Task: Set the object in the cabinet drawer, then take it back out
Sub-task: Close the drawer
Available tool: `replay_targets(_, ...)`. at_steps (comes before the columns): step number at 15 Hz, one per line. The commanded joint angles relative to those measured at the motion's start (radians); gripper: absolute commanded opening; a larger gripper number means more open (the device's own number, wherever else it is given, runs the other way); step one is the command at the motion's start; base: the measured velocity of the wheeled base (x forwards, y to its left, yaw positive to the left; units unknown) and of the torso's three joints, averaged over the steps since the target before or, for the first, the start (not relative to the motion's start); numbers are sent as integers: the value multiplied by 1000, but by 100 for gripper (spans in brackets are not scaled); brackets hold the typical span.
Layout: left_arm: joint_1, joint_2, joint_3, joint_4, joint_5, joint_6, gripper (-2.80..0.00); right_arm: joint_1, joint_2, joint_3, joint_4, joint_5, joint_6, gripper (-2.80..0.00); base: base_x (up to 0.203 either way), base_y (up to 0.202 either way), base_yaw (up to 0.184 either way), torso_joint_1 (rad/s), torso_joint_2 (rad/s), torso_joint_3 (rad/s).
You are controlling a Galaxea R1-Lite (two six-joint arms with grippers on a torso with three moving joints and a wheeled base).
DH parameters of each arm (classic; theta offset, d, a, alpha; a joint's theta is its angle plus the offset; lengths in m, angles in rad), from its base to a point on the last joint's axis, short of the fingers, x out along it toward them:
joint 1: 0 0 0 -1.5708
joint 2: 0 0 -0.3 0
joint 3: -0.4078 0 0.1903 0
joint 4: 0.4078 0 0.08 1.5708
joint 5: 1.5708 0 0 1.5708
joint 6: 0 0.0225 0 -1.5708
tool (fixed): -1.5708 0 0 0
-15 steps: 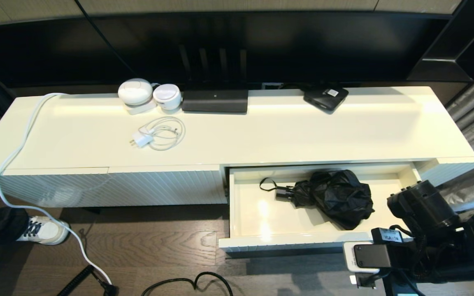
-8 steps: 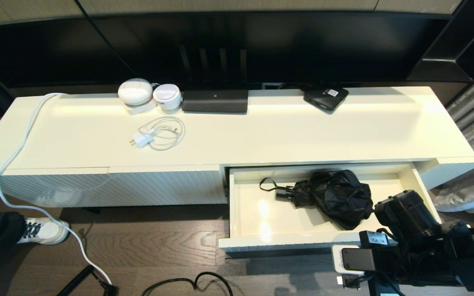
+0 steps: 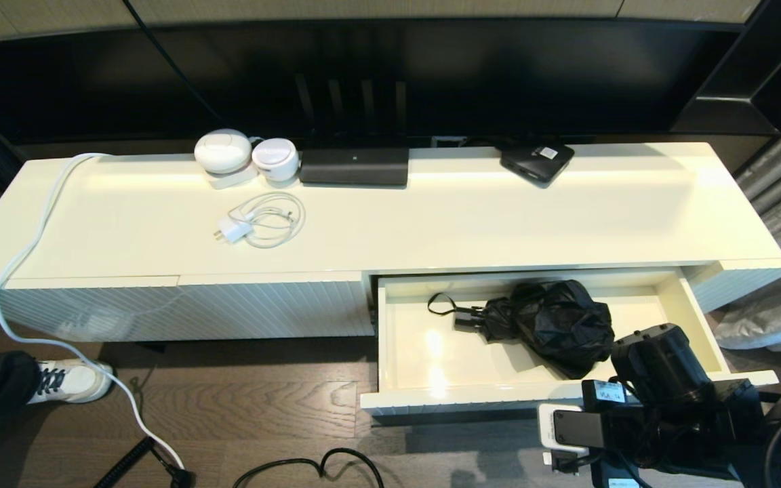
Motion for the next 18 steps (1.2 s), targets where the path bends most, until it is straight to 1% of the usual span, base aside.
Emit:
replay_targets(1, -1, 2, 2, -1, 0, 0, -280, 0, 31, 16, -43, 0, -5, -280, 0, 0, 0, 0, 0, 0)
replay_targets(3, 0, 2, 2, -1, 0, 0, -280, 0, 19, 17, -49, -1, -7, -280, 0, 0, 0, 0, 0, 0)
replay_targets(7, 0, 2, 2, -1, 0, 0, -280, -3, 33, 26, -129, -3, -10, -280, 0, 0, 0, 0, 0, 0)
replay_targets(11, -1, 2, 2, -1, -1, 0, -280, -14, 31, 13, -138, -3, -15, -280, 0, 0, 0, 0, 0, 0)
replay_targets(16, 1, 2, 2, -1, 0, 0, -280, -19, 41, 9, -185, -4, -18, -280, 0, 0, 0, 0, 0, 0)
replay_targets(18, 1, 2, 2, -1, 0, 0, -280, -25, 45, -4, -188, -4, -34, -280, 0, 0, 0, 0, 0, 0)
